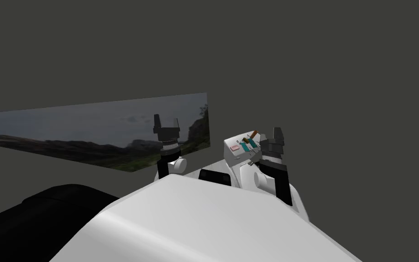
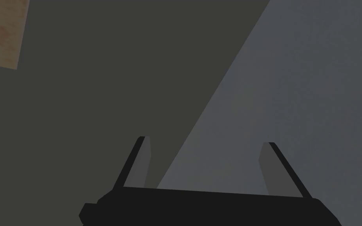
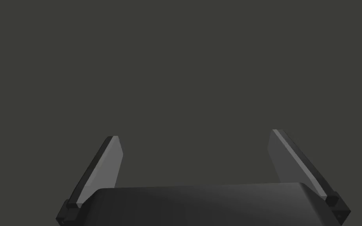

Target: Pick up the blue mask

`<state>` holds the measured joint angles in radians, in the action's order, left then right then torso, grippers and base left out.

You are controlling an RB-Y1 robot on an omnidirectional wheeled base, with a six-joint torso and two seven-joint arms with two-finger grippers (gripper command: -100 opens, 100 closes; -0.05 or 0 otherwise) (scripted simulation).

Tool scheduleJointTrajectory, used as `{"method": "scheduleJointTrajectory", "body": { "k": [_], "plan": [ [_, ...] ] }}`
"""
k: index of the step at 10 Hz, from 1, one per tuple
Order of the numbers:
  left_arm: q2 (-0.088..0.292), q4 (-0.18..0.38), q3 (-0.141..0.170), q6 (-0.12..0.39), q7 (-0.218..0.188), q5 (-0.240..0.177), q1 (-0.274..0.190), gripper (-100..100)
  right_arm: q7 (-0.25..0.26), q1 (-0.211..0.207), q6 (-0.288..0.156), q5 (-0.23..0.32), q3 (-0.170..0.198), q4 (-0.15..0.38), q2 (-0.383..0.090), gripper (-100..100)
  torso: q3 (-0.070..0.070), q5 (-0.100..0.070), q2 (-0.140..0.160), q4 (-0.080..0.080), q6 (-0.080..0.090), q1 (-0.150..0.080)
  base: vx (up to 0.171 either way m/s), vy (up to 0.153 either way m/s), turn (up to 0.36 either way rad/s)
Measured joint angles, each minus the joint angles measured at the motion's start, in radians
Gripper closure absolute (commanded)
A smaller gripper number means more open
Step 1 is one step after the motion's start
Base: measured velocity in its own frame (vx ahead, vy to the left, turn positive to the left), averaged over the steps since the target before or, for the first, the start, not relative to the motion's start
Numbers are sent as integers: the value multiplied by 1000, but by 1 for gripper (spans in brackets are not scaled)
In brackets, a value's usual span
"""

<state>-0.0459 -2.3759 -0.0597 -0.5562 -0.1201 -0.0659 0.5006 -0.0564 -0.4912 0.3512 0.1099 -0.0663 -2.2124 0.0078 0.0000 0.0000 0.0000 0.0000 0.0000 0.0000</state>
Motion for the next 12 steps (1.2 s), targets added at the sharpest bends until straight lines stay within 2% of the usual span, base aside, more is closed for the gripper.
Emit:
{"method": "scheduleJointTrajectory", "body": {
  "k": [2, 6, 12],
  "plan": [
    [0, 0, 0, 0, 0, 0, 0, 0, 8, 2, -5, -3, -3, 3, -37, -100, 2, 1, 4, 1, 0, 6, -87, 123, -74],
    [0, 0, 0, 0, 0, 0, 0, 0, 47, -2, -30, -21, -2, 16, -151, -100, 5, 3, 8, 2, 0, 13, -115, 177, -96],
    [0, 0, 0, 0, 0, 0, 0, 0, 113, -14, -68, -64, 14, 57, -316, -100, 3, 2, 5, 1, 0, 8, -92, 118, -36]
  ]
}}
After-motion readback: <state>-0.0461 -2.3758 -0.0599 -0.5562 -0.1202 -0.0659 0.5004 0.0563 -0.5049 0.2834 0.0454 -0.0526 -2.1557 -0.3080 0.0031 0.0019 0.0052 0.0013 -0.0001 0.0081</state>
